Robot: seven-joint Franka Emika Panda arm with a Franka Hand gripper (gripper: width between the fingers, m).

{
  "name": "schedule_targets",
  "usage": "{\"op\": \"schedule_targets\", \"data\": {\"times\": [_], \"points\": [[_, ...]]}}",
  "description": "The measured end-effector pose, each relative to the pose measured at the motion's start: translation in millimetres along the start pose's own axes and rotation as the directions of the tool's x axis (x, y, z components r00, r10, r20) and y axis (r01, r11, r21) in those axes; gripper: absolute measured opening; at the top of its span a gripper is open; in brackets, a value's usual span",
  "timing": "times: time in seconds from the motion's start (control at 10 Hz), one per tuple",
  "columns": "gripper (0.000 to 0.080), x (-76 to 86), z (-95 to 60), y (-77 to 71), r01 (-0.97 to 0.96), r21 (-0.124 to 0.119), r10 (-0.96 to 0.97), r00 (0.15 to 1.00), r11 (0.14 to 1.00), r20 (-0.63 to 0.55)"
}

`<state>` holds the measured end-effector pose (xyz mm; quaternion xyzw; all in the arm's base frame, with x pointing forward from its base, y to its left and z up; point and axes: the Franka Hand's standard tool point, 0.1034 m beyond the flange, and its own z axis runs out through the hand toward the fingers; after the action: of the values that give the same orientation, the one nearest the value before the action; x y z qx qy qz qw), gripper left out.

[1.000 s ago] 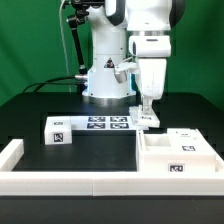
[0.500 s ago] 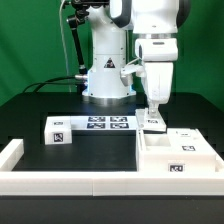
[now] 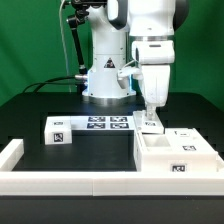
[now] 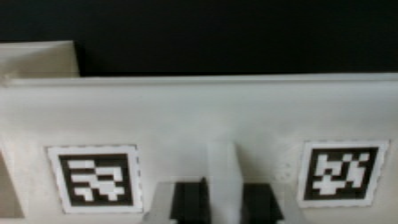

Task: Assemble cabinet

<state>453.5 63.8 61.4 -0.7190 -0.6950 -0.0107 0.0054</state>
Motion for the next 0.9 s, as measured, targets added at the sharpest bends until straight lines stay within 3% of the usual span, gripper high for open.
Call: {"op": "schedule_targets", "data": {"times": [0.6, 0.9], "points": [[0.0069, -3.2, 3.1, 3.2, -0.001, 0.004, 0.001, 1.0, 1.0, -0.006], [0.0069, -6.4, 1.6, 13.3, 0.019, -0.004, -0.019, 1.0, 1.0, -0.009]]}}
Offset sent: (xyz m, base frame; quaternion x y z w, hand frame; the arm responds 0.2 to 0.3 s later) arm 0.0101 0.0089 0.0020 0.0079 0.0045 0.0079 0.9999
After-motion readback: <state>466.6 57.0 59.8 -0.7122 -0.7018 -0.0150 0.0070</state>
